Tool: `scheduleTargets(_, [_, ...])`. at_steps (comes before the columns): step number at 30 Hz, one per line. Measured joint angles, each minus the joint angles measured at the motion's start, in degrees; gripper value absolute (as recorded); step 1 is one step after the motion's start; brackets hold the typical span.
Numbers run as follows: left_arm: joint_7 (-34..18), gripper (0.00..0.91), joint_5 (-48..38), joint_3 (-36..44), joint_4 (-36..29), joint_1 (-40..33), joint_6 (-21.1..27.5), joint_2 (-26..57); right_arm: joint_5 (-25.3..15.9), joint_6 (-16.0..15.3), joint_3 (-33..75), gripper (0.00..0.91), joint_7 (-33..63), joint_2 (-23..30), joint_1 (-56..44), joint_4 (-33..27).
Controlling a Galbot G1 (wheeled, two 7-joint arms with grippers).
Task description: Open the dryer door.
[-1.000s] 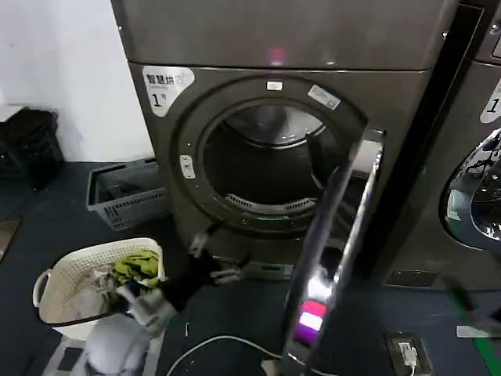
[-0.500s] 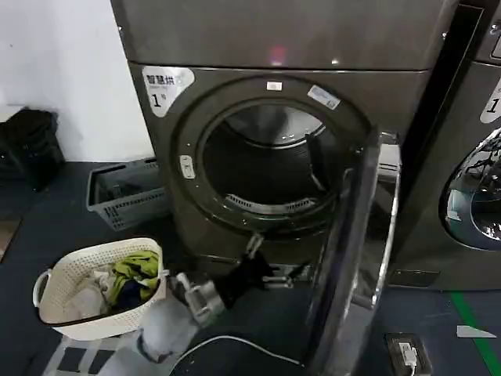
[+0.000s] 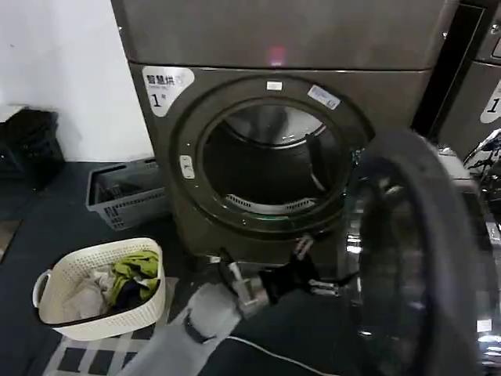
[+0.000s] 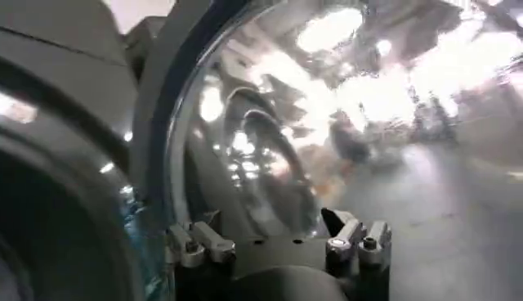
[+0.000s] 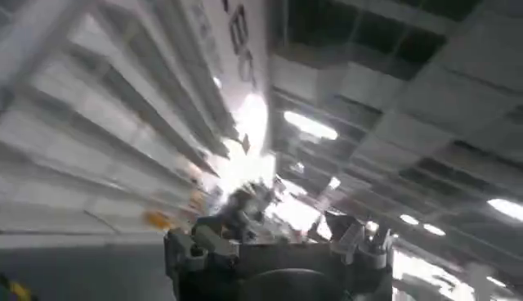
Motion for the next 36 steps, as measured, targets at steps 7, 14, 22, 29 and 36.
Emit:
scheduleTargets(7, [0.17,0.907,-2.5,4.55,3.51,-4.98,0.66,-3.22,2.07,-0.78,3.26,0.907,2.76,-1.72,-1.02,-2.45])
scheduleTargets(14, [0.32,0.907,-3.29,8.4,8.55,-10.23,0.57,-6.69,0.52,2.09,6.43,0.907,2.84,-2.98,-2.12,-5.62])
scheduleTargets(22, [0.33,0.907,-3.89,11.08,15.62,-15.27,0.2,-11.67,-0.25,6.48,9.1,0.907,4.55,-3.49,-3.18,-9.59])
scheduleTargets(29, [0.07,0.907,-3.98,11.71,21.75,-18.51,-0.2,-15.8,-0.15,7.67,10.09,0.907,5.37,-2.67,-3.13,-10.26])
scheduleTargets(36, [0.0,0.907,-4.17,12.13,25.77,-20.5,-0.23,-19.22,-0.13,8.62,10.73,0.907,5.49,-2.54,-3.46,-10.91])
